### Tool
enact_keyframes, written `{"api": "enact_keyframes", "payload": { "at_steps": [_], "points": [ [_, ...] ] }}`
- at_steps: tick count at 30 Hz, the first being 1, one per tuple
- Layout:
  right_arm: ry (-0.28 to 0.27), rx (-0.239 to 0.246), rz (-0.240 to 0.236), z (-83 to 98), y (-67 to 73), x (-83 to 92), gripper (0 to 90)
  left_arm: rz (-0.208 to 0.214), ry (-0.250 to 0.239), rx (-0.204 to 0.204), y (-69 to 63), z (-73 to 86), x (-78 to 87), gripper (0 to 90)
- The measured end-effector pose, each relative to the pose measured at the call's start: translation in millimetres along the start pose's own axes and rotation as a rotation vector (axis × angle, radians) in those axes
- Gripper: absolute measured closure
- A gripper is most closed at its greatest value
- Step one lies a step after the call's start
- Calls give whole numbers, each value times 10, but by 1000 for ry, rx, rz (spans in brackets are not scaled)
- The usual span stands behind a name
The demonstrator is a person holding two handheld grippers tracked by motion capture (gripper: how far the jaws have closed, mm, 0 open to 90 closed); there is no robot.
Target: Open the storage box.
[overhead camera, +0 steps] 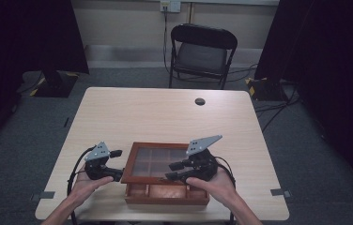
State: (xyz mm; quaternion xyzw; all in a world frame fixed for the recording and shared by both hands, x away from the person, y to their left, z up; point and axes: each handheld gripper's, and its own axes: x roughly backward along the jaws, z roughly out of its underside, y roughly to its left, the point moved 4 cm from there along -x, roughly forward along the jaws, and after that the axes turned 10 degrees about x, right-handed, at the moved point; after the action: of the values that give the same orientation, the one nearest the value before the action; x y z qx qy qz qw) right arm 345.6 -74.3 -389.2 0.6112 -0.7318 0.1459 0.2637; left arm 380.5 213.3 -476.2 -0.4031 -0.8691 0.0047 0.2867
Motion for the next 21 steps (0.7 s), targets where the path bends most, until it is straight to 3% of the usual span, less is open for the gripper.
{"api": "enact_keyframes", "payload": {
  "at_steps": [5,7,11,13,14,18,21],
  "points": [
    [-20,-34,59,110,-85,164,464,0,-8,-6,-3,-26,17,194],
    [-42,-41,81,177,-105,236,405,10,-18,12,-9,-35,24,195],
    [-104,-23,108,287,-97,355,297,16,-24,10,-26,-56,30,199],
    [-106,-23,130,322,-89,392,243,1,-31,-13,-34,-76,45,206],
    [-113,-24,140,342,-85,418,223,5,-36,-5,-36,-83,50,210],
    [-113,-28,193,416,-101,505,214,16,-59,12,-50,-118,60,222],
    [-112,-32,198,439,-111,526,213,30,-71,30,-69,-144,62,226]
  ]
}}
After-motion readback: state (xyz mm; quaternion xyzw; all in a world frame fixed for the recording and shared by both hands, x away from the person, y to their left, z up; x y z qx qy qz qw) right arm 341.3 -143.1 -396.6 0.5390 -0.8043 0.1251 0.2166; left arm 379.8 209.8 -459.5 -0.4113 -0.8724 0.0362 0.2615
